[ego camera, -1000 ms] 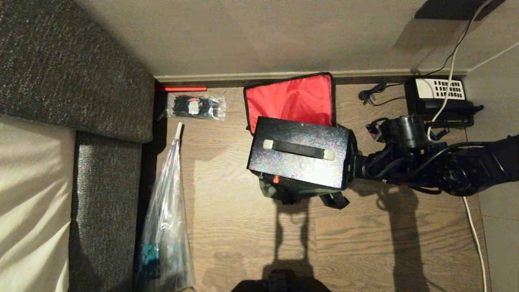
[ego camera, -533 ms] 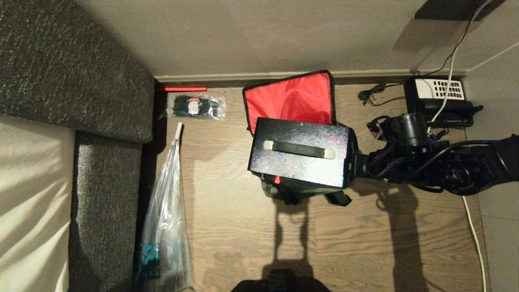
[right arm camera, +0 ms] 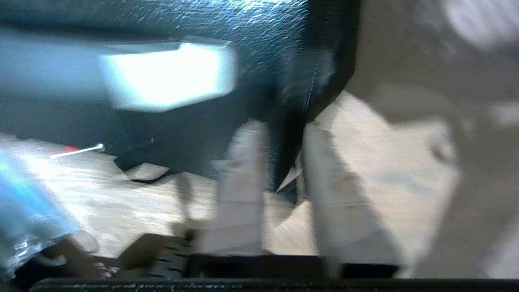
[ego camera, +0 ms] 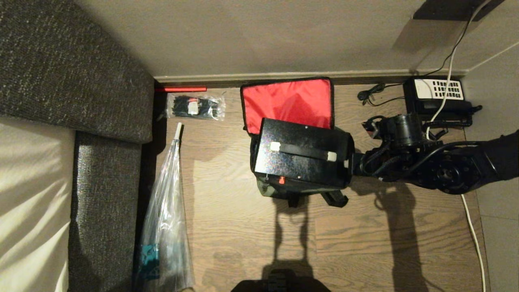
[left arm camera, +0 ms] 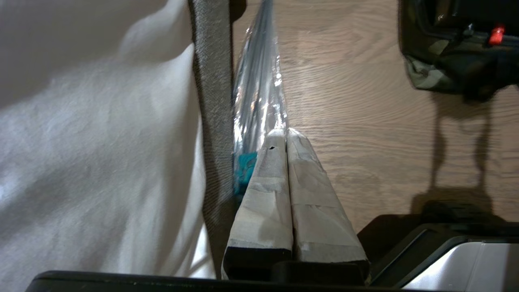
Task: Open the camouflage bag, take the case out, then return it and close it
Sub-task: Close the top of the storage box
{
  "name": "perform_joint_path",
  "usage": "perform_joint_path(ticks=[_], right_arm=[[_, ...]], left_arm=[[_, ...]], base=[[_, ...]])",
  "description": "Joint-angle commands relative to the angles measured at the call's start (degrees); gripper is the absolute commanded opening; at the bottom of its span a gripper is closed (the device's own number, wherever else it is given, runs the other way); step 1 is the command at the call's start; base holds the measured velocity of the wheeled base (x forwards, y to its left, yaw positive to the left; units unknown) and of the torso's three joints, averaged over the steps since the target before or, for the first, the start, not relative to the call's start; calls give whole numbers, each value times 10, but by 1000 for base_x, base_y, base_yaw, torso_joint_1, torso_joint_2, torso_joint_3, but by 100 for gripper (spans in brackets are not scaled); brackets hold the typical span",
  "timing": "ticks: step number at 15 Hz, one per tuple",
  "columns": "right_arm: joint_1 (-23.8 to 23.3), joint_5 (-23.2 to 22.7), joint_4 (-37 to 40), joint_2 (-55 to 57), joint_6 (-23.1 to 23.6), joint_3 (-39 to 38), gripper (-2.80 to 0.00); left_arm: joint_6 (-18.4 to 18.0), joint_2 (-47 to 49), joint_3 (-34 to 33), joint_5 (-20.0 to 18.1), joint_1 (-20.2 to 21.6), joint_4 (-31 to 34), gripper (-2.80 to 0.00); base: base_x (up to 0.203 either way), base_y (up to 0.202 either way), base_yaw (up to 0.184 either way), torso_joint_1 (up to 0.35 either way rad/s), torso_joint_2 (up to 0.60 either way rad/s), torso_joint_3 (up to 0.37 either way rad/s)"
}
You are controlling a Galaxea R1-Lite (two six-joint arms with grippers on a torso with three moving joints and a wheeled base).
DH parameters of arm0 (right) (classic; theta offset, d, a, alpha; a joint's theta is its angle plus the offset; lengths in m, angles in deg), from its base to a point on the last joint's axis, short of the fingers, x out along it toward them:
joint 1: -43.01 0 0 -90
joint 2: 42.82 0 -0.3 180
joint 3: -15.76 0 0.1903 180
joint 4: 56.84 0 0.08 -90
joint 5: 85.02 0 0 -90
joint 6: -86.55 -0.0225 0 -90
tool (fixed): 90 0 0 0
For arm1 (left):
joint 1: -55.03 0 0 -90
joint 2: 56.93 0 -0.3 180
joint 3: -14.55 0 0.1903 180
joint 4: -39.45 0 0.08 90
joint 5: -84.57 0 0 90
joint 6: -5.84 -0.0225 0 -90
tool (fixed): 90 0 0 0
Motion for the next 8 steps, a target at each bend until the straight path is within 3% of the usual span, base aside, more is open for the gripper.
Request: perform_joint_path(ticks=[1, 4, 8], right_arm=[[-5, 5, 3, 18, 2, 3, 0], [-9, 6, 23, 1, 25, -18, 0], [25, -21, 43, -36, 8, -7, 0]], left_arm=[[0, -1, 0, 0, 1, 1, -280], [0, -1, 0, 0, 1, 1, -280], [0, -1, 0, 0, 1, 1, -280]], base=[[0, 0, 0, 0, 0, 0], [0, 0, 0, 0, 0, 0], [0, 0, 0, 0, 0, 0]])
